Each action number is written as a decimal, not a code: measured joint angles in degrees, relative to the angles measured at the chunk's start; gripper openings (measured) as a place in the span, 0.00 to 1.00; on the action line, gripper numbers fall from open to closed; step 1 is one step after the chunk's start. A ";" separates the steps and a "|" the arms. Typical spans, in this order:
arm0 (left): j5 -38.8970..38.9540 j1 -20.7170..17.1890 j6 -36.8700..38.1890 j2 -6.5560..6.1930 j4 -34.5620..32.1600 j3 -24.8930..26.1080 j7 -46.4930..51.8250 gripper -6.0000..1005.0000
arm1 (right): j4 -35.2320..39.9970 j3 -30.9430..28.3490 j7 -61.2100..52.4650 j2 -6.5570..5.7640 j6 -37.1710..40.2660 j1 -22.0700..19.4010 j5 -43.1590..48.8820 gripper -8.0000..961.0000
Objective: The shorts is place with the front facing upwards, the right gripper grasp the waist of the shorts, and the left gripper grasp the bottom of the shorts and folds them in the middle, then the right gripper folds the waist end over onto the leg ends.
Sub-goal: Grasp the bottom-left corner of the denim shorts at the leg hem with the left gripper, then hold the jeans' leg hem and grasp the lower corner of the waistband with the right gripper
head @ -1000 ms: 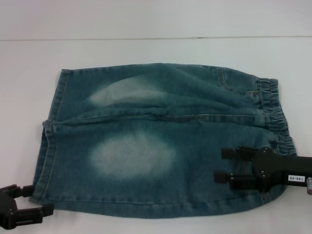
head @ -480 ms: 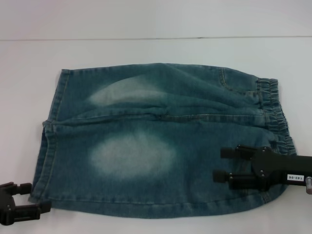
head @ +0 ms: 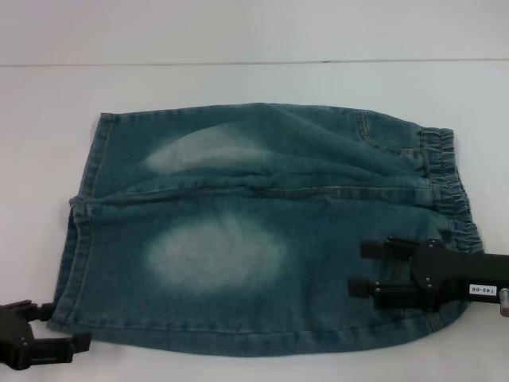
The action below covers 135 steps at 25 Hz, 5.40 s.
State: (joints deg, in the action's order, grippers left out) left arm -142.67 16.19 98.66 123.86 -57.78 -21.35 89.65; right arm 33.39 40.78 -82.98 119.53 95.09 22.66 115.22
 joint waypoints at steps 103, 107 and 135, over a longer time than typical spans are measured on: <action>5.38 3.52 -0.09 0.59 -2.95 -5.89 0.41 0.05 | 3.76 -23.91 -6.86 -3.38 -5.44 -6.75 14.89 0.95; 5.39 3.43 -0.12 0.59 -2.96 -5.89 0.43 0.05 | 3.78 -23.77 -6.95 -3.33 -5.43 -6.49 15.12 0.95; 5.83 4.03 -0.13 0.68 -2.80 -7.21 0.53 0.05 | 3.79 -23.64 -12.22 -4.60 -1.96 -5.12 16.82 0.95</action>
State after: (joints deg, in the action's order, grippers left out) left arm -136.84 20.22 98.52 124.54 -60.58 -28.56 90.18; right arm 37.18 17.14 -95.20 114.93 93.13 17.53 132.04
